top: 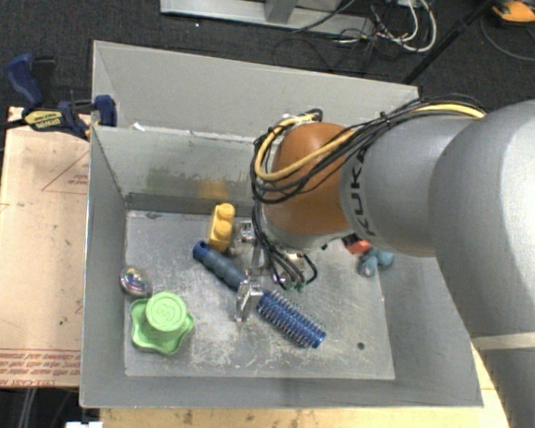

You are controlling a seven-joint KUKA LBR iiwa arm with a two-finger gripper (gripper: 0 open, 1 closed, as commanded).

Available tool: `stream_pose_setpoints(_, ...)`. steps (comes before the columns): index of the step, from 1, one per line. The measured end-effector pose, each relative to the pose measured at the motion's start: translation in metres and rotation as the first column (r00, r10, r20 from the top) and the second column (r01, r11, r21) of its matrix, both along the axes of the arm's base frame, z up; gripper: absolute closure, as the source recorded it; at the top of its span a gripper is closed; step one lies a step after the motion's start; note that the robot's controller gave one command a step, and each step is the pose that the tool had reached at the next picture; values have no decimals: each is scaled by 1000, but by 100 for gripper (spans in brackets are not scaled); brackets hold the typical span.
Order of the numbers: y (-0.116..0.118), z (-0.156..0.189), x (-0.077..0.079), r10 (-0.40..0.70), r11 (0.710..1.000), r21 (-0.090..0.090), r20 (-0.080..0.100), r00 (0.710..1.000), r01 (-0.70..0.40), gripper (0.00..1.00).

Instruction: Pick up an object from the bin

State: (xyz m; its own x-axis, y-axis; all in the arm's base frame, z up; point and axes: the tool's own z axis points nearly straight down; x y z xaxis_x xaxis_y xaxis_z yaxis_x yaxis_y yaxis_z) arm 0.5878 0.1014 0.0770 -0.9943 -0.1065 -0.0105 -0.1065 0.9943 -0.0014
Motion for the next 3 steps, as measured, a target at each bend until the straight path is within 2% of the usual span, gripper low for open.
stream_pose_setpoints(1,2,2,2,-1,1000,5,6,1000,1,100)
stream_pose_setpoints(2,-4,120,-17,83,997,1,-2,997,-83,100)
stream_pose_setpoints(3,-14,180,-3,72,997,1,-1,997,-72,100)
